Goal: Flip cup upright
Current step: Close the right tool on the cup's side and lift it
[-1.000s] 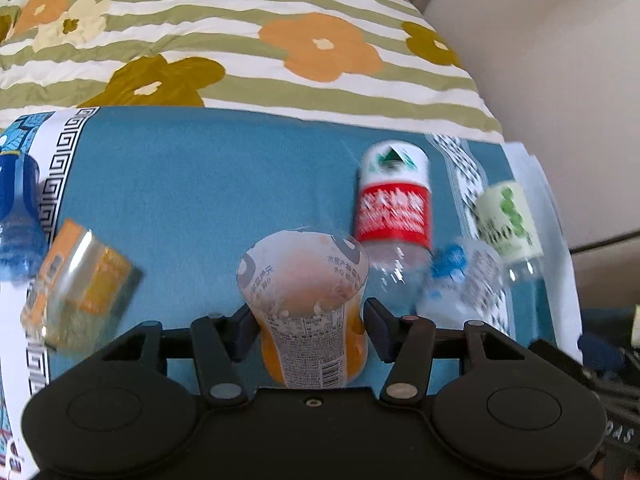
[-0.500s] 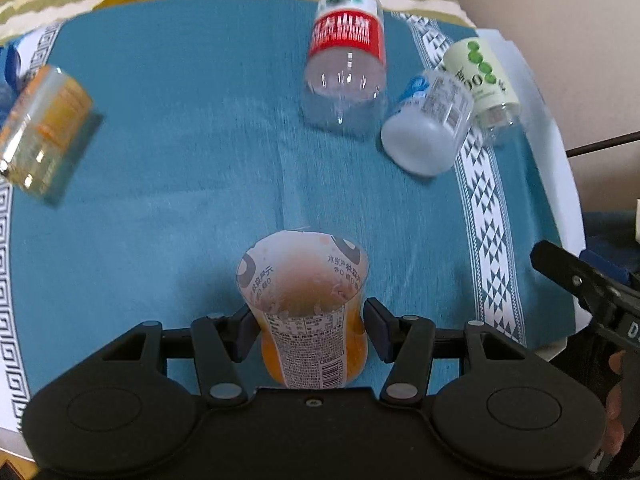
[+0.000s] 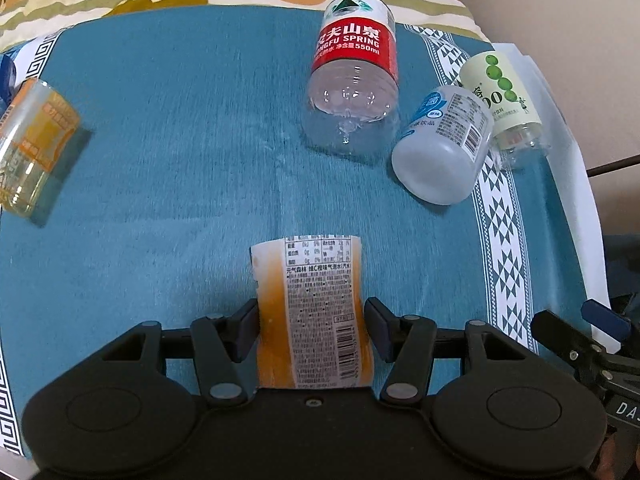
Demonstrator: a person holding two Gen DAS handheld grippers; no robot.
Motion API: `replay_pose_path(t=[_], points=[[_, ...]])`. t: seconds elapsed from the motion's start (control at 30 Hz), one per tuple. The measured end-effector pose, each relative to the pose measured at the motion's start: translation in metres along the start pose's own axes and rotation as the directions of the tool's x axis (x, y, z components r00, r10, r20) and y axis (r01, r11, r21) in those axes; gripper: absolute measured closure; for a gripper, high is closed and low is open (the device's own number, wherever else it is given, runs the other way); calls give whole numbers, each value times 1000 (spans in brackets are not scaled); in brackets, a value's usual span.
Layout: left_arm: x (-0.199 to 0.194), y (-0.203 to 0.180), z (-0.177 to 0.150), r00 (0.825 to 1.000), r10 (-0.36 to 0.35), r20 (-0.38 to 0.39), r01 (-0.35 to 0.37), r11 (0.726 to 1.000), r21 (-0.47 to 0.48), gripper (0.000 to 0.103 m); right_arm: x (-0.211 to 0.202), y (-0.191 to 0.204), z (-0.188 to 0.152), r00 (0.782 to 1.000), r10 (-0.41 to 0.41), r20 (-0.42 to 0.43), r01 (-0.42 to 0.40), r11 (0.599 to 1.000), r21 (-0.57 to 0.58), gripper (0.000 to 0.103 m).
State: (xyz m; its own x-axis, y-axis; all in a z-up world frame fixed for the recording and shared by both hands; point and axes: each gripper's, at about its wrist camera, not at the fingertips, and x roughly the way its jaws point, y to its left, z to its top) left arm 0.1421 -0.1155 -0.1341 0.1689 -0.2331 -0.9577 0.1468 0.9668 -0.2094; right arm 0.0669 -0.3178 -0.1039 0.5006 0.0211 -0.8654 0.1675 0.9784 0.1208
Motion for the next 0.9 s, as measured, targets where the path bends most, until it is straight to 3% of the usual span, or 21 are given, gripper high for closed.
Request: replay_pose_path(t=[0.1, 0.17, 0.63, 0.73, 0.77, 0.9], points=[[1, -2, 0, 1000, 12, 5, -12, 1000, 1, 30, 1, -1, 2, 1000, 2, -1, -2, 1000, -8, 0], [0, -3, 0, 999, 26, 20, -26, 1000, 9, 13, 1, -1, 3, 1000, 3, -1, -3, 1000, -11, 0], [-27, -12, -12, 985, 88, 149, -91, 996, 14, 7, -3, 4, 8, 999, 32, 9, -31, 996, -86, 0], [-55, -14, -22, 970, 105, 221, -108, 994, 5, 4, -9, 10, 16, 998, 59, 5, -58, 991, -121, 0], [-65, -14, -27, 961, 116, 249, -121, 993, 4, 0, -12, 15, 19, 998, 70, 3, -69, 988, -139, 0], [-99, -6, -48, 922, 174, 346, -178, 984, -20, 0, -22, 39, 34, 994, 113, -2, -110, 970, -214, 0]])
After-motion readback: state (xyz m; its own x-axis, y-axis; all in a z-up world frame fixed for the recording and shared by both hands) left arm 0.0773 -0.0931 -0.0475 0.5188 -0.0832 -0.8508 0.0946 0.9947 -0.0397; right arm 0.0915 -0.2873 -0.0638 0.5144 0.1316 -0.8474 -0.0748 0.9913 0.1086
